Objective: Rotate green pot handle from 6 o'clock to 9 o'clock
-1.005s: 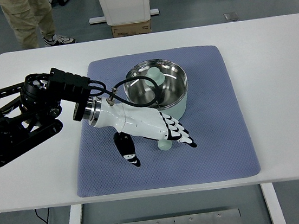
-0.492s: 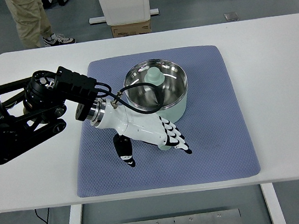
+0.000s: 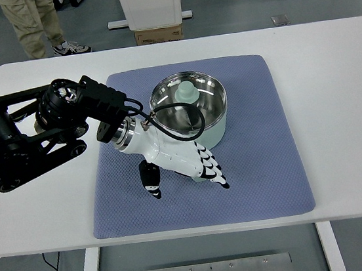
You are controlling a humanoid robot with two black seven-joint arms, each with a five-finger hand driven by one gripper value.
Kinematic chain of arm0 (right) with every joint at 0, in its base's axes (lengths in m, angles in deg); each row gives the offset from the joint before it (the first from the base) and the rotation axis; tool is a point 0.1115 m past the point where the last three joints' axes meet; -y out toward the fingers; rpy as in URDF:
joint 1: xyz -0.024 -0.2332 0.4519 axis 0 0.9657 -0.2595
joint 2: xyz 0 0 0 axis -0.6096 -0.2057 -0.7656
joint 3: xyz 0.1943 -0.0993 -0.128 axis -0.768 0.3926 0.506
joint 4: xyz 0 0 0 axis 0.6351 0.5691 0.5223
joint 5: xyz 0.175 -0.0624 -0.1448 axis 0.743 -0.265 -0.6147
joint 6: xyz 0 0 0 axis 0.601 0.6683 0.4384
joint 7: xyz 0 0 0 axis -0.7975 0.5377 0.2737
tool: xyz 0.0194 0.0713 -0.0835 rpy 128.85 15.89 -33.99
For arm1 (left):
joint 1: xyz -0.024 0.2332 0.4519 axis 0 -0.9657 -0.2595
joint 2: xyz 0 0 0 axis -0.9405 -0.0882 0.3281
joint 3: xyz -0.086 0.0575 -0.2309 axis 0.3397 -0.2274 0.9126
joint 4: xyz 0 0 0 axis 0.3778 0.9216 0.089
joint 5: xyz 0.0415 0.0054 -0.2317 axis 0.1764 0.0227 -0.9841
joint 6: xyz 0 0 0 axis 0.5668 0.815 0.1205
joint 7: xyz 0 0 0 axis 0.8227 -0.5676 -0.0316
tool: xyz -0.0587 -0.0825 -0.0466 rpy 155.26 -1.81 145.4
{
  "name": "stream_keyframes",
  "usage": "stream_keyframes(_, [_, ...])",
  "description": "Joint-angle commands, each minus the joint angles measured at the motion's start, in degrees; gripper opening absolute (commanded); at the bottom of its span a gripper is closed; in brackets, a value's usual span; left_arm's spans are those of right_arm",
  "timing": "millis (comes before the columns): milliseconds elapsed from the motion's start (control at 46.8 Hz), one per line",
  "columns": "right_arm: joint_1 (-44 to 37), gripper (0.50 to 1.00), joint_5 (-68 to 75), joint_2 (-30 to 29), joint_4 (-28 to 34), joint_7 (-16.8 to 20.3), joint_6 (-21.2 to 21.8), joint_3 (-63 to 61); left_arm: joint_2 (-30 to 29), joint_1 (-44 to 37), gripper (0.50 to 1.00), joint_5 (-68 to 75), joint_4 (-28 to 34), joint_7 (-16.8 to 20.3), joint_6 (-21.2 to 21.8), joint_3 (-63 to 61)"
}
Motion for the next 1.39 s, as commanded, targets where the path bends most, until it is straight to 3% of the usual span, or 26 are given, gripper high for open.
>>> stream_keyframes(0, [0.0, 1.0, 0.0, 0.0, 0.0, 0.0, 0.0, 0.0, 0.1, 0.5, 1.0, 0.5, 0.0, 0.0, 0.0, -0.2])
stream_keyframes(1368, [0.0, 1.0, 0.0, 0.0, 0.0, 0.0, 0.0, 0.0, -1.8, 4.2, 1.0, 2.9, -4.0, 0.0, -0.2, -5.1])
